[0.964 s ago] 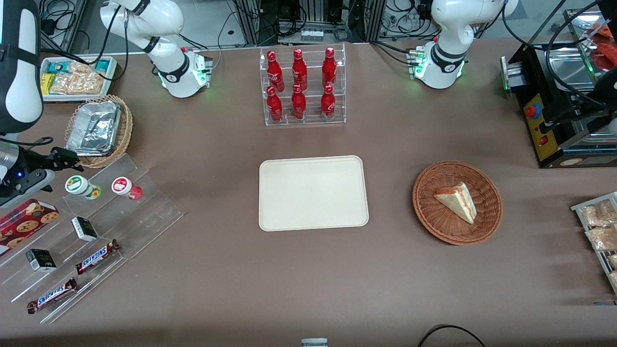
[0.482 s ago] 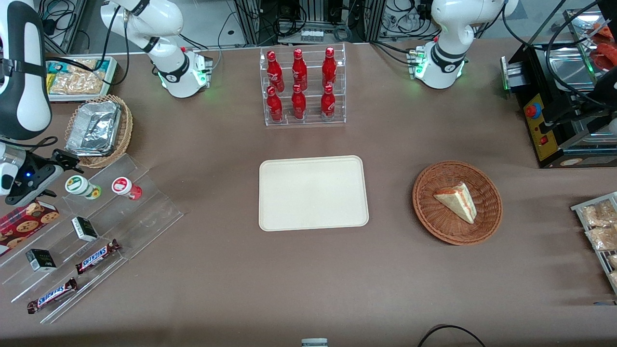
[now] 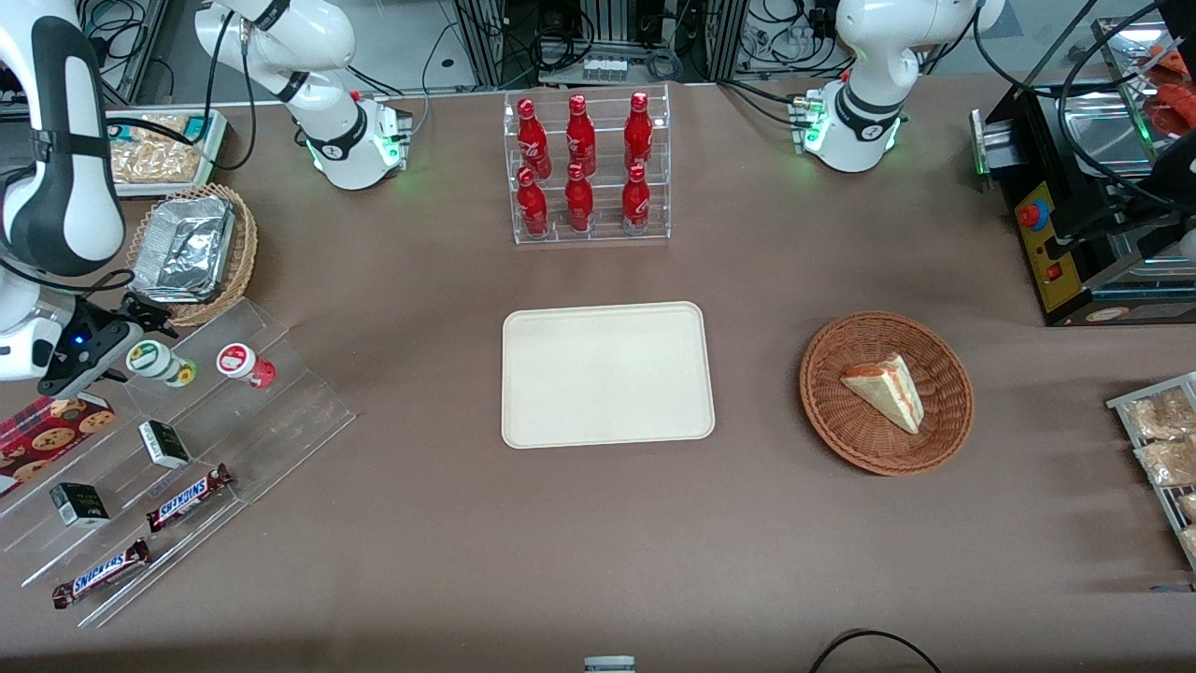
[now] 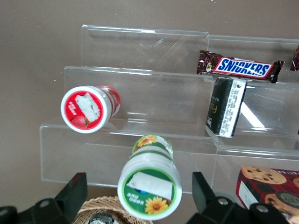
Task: Place green gum on tray
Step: 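Close the right gripper on the green gum jar and lift it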
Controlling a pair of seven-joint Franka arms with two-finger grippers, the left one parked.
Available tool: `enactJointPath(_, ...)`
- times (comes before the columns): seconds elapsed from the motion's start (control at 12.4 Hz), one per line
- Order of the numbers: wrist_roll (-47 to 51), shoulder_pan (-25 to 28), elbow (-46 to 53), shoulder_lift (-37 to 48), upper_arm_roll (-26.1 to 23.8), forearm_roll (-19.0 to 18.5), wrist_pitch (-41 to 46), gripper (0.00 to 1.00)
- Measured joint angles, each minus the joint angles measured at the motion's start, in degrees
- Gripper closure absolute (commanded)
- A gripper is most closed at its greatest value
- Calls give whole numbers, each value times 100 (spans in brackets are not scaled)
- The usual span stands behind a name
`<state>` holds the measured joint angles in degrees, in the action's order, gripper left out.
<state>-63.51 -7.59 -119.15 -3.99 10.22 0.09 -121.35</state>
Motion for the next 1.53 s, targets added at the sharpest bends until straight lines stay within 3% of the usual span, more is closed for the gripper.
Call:
enactJointPath(0.08,-27,-1,-88,0,0,0,-133,8)
enactJointPath(0.16,-77,-2,-172,0,0,0,-247,36)
enactJointPath(0.24,-117,-3,-232,1,0,0,-319,73)
enactJointPath(0.32,-173,-3,-264,1,0,0,-355,100)
enactJointPath(0.8,-227,0,-245,48,-21,0,-330,100)
enactJointPath(1.04,-43,116,48,115,-78,0,99,100)
enactJointPath(1.29,962,668,701,111,-110,1,1003,100)
enactJointPath(1.53,2279,1430,858,74,-141,12,1154,100)
